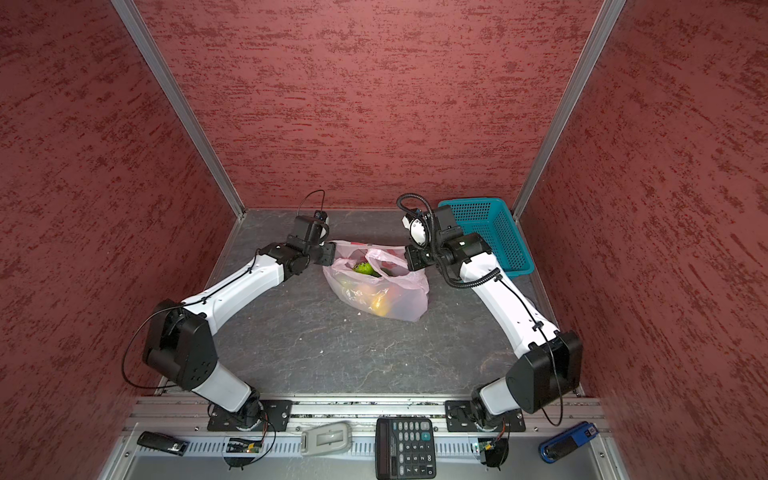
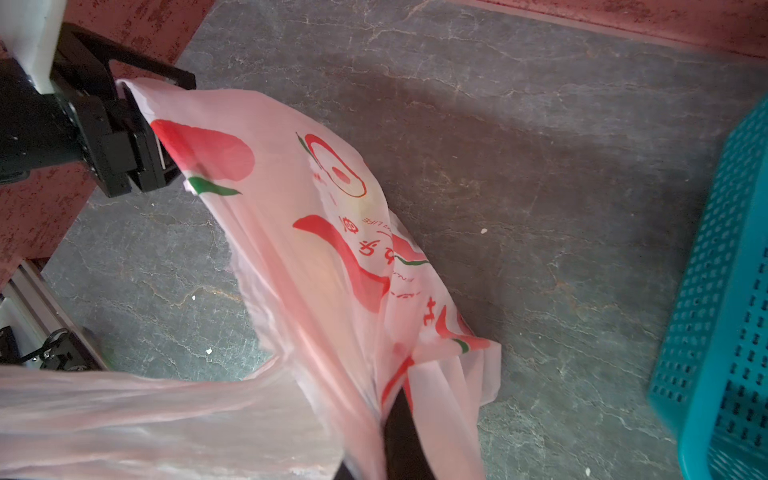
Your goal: Untie the knot of the plastic bag and take out the fruit
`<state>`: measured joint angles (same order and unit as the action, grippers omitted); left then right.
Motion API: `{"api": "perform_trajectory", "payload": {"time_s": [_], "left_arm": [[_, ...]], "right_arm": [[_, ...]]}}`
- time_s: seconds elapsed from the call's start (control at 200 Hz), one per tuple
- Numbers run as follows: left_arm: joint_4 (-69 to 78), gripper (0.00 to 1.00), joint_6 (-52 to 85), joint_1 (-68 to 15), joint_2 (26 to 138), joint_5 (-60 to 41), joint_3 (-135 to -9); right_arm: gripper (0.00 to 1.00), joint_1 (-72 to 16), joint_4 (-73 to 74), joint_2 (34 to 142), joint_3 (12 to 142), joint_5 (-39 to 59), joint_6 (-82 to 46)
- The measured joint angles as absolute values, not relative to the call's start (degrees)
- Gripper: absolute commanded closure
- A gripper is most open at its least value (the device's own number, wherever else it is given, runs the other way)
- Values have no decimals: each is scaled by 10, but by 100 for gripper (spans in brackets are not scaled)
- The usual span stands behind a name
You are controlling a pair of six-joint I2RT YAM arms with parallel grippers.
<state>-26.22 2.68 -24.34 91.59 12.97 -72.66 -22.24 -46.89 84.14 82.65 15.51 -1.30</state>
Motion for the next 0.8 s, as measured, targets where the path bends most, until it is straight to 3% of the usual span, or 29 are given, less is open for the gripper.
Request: {"api": "perform_trajectory", "payload": {"time_s": [0.07,0.12,0.14,0.205,0.266,0.341,0.411,0.511,0.802], "left_arm": [[-264,65,24,-241,914,116,-727],[-266,72,20,-241,912,103,-727],[-266,75,18,-241,911,97,-727],[-267,84,17,-241,907,83,-727],[-269,92,17,-241,900,72,-727],[-270,100,13,-241,890,57,-727],[-271,100,12,-241,878,41,-727],[-270,100,12,-242,858,18,-727],[-254,100,13,-244,820,-34,-725]], "right_arm": [[100,-222,-471,841,824,149,-13],[93,-221,-475,841,824,146,-13],[87,-220,-476,841,824,145,-12],[57,-218,-480,841,824,138,-13],[38,-215,-485,841,825,128,-6],[22,-211,-497,841,832,116,-1],[11,-210,-506,841,849,108,7],[2,-209,-509,841,885,106,23],[2,-238,-472,865,935,131,87]]}}
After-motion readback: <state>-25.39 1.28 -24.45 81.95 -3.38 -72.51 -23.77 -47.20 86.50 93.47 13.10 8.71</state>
